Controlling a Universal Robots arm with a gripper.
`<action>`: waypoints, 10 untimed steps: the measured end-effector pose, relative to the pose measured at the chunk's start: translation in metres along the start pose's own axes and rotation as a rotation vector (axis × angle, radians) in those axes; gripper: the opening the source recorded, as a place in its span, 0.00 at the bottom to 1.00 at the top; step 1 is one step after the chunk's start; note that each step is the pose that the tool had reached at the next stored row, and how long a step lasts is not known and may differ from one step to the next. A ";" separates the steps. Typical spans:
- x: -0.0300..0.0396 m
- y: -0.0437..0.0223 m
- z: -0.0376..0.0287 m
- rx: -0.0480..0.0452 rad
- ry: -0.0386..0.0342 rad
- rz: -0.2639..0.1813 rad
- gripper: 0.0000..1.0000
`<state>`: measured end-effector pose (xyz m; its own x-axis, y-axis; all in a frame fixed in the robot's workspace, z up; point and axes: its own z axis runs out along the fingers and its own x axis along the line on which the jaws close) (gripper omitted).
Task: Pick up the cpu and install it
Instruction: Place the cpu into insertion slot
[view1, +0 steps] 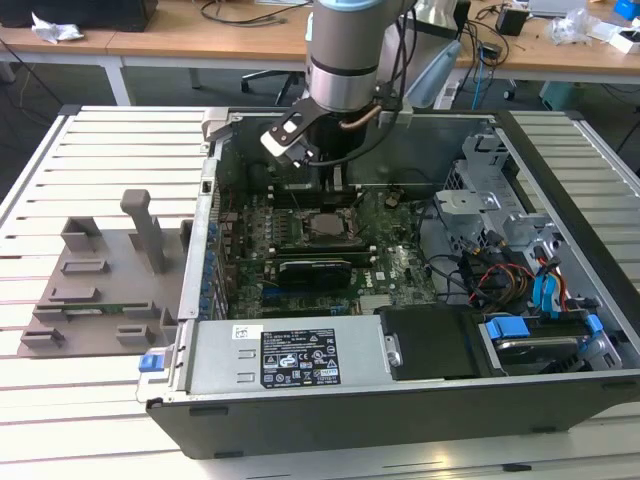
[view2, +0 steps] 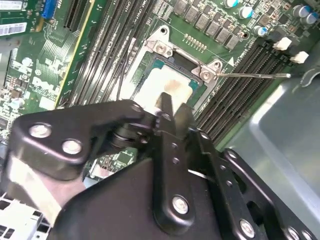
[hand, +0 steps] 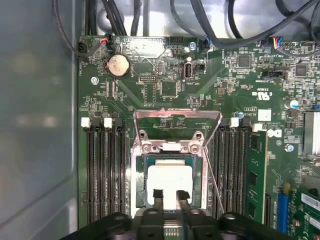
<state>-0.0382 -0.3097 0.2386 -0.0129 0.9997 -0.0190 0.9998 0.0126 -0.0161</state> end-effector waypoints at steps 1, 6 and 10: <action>-0.0001 -0.0001 -0.0022 0.0000 0.0000 0.000 0.23; -0.0003 -0.0003 -0.0181 0.0000 -0.0002 0.000 0.16; -0.0005 -0.0004 -0.0281 0.0000 -0.0007 0.000 0.16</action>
<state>-0.0382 -0.3097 0.2667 -0.0130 0.9997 -0.0196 0.9998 0.0127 -0.0161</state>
